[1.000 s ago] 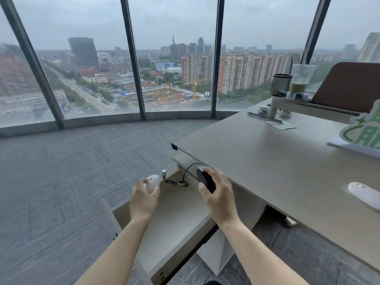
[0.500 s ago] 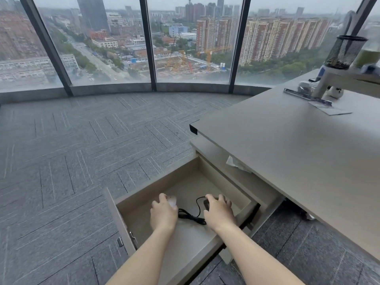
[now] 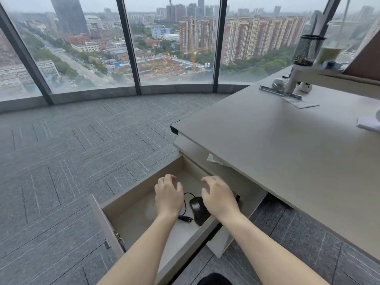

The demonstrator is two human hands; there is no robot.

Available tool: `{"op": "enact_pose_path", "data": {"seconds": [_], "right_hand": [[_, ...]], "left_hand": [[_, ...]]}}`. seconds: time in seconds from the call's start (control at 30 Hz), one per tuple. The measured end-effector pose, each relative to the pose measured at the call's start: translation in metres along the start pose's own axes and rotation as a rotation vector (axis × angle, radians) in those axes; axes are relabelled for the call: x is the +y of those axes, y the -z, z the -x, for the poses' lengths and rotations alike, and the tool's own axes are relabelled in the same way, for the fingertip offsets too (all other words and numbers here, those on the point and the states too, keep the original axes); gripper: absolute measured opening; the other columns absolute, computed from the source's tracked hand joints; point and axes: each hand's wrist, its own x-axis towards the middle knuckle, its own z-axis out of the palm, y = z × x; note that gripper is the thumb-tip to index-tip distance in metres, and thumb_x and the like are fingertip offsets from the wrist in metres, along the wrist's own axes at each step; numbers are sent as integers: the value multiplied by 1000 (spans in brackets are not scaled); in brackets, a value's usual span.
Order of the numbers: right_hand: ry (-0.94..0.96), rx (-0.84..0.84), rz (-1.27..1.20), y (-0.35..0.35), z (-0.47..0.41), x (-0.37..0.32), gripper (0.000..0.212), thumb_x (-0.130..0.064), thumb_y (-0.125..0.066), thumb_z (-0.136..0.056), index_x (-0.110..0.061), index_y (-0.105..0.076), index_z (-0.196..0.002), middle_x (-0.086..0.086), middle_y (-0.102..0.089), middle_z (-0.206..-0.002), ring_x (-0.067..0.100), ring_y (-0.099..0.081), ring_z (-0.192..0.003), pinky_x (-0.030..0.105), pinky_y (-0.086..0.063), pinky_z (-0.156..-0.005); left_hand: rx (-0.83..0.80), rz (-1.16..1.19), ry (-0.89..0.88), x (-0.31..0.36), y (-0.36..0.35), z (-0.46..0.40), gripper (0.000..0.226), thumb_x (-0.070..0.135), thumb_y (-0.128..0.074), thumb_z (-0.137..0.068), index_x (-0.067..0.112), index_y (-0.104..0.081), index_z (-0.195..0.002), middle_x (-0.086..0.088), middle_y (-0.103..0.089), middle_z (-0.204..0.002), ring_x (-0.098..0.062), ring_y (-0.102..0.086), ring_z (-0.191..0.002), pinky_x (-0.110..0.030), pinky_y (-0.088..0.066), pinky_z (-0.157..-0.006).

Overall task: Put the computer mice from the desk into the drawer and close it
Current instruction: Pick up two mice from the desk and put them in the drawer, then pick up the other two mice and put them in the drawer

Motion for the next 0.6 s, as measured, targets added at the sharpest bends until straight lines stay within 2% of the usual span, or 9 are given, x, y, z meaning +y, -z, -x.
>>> {"op": "enact_pose_path", "data": {"seconds": [0.07,0.17,0.2,0.27,0.33,0.37,0.43,0.5,0.6], "right_hand": [[64,158,-79,45,22,1,31,-13,-53,-93,-15,-62,-123,2,-63,-124,16,-61,-110,24,-46,-94],[16,394,-166,114,60,23,25,-9,-54,-93,-17,-67,-113,0,-70,-100,12,-64,-83,3,-40,-71],[-12,475,-186,137,73,36,23,-9,-54,-93,-17,-68,-110,1,-70,-97,11,-63,-78,1,-40,-67],[-56,642,-183,178,102,67,22,-7,-54,-93,-17,-69,-106,1,-69,-100,15,-63,-81,6,-42,-71],[-100,787,-117,215,131,104,22,-5,-55,-90,-15,-69,-104,2,-68,-105,22,-61,-97,25,-46,-86],[-127,846,-69,231,146,124,23,-4,-56,-88,-14,-69,-104,3,-68,-107,26,-58,-105,29,-43,-89],[-233,935,64,262,174,167,25,-7,-54,-85,-13,-69,-104,7,-67,-113,32,-54,-110,27,-35,-90],[-373,940,196,288,198,209,34,-16,-53,-79,-13,-67,-110,13,-65,-120,38,-54,-110,35,-35,-94],[-596,778,273,311,227,254,49,-25,-68,-79,-18,-58,-127,14,-55,-129,41,-48,-115,45,-40,-98]], "left_hand": [[-6,116,-115,41,2,14,27,22,-48,-91,15,-57,-116,-6,-56,-119,-22,-49,-112,-29,-38,-91],[-56,257,-270,106,-6,46,24,19,-50,-92,13,-60,-114,-4,-60,-114,-20,-57,-106,-31,-46,-91],[-89,294,-311,128,-12,58,25,18,-51,-92,13,-61,-114,-4,-62,-114,-19,-59,-104,-33,-48,-92],[-172,342,-389,171,-28,87,25,18,-53,-91,13,-62,-114,-4,-65,-112,-18,-63,-97,-34,-52,-89],[-280,348,-483,210,-50,117,23,18,-55,-90,13,-63,-112,-5,-68,-110,-17,-64,-90,-31,-52,-83],[-348,339,-526,228,-62,133,24,19,-56,-90,13,-63,-112,-5,-67,-111,-17,-64,-89,-29,-51,-82],[-480,299,-589,261,-87,164,30,21,-56,-90,16,-61,-119,-5,-63,-119,-18,-64,-92,-29,-51,-83],[-582,215,-629,289,-115,191,41,26,-56,-89,20,-55,-130,-5,-54,-130,-22,-62,-103,-32,-50,-88],[-664,50,-716,325,-153,221,55,30,-55,-88,27,-44,-141,-3,-39,-146,-28,-45,-128,-35,-42,-100]]}}
